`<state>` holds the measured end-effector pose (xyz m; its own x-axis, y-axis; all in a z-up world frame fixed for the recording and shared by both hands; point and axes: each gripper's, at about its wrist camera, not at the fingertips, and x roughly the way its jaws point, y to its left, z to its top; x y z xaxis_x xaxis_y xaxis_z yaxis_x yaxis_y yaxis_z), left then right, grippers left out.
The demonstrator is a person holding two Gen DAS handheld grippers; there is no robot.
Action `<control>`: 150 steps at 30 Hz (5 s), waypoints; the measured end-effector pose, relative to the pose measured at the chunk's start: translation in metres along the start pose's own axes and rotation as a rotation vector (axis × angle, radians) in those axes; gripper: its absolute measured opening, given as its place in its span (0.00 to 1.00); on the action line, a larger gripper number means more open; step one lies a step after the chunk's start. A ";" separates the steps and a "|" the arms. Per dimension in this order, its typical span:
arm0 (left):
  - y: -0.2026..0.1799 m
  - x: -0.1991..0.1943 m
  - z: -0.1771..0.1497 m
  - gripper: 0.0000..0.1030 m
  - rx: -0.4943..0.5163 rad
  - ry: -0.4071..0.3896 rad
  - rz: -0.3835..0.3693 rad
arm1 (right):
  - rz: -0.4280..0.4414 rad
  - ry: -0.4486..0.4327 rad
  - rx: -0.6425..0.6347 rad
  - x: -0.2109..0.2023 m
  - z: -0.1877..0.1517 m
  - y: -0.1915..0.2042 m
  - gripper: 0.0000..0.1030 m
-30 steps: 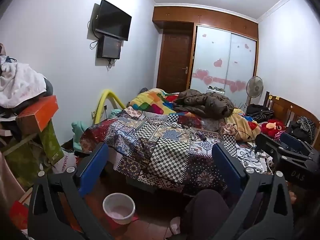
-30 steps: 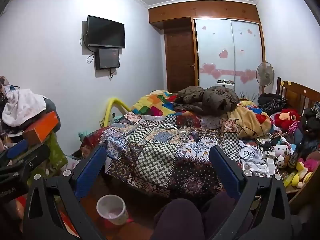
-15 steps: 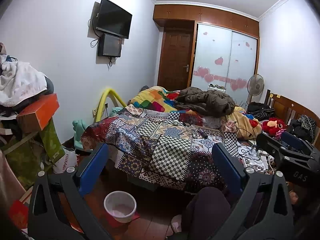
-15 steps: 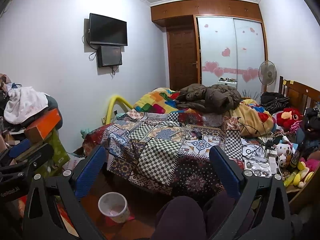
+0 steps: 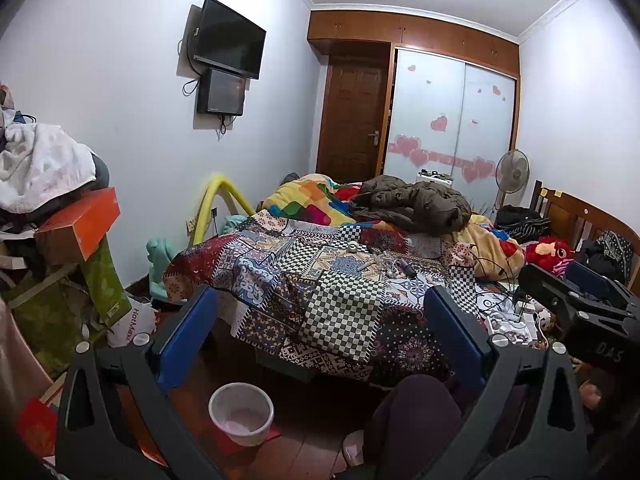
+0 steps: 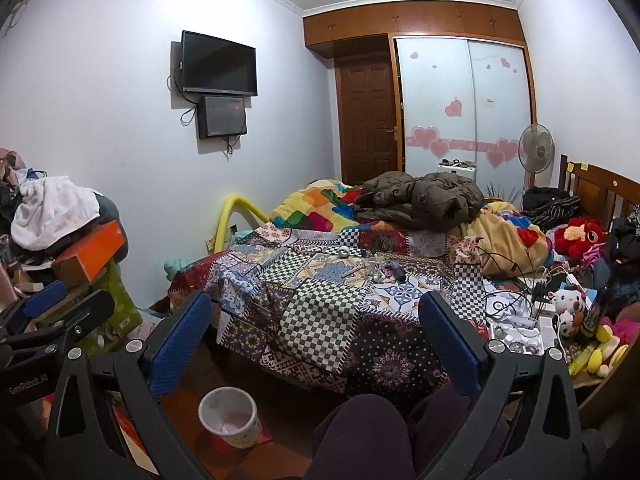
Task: Collect trash
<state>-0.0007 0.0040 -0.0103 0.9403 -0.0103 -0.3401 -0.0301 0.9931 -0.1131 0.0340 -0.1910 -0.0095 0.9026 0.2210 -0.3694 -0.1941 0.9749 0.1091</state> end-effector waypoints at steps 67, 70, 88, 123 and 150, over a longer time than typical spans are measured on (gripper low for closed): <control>-0.074 0.179 0.081 1.00 0.008 0.089 -0.155 | -0.183 -0.052 -0.037 0.116 0.064 -0.118 1.00; -0.082 0.212 0.086 0.99 -0.002 0.113 -0.155 | -0.199 -0.049 -0.053 0.136 0.070 -0.133 1.00; -0.133 0.448 0.061 0.93 0.018 0.310 -0.052 | -0.050 0.299 -0.007 0.331 0.049 -0.250 0.95; -0.168 0.709 -0.049 0.05 -0.175 0.688 -0.266 | 0.215 0.661 0.021 0.554 -0.038 -0.267 0.23; -0.168 0.610 -0.001 0.04 -0.036 0.657 -0.264 | 0.168 0.589 0.017 0.469 -0.001 -0.270 0.23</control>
<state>0.5774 -0.1696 -0.1990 0.5190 -0.3296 -0.7886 0.1488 0.9434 -0.2964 0.5096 -0.3502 -0.2131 0.4948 0.3545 -0.7934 -0.3049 0.9258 0.2236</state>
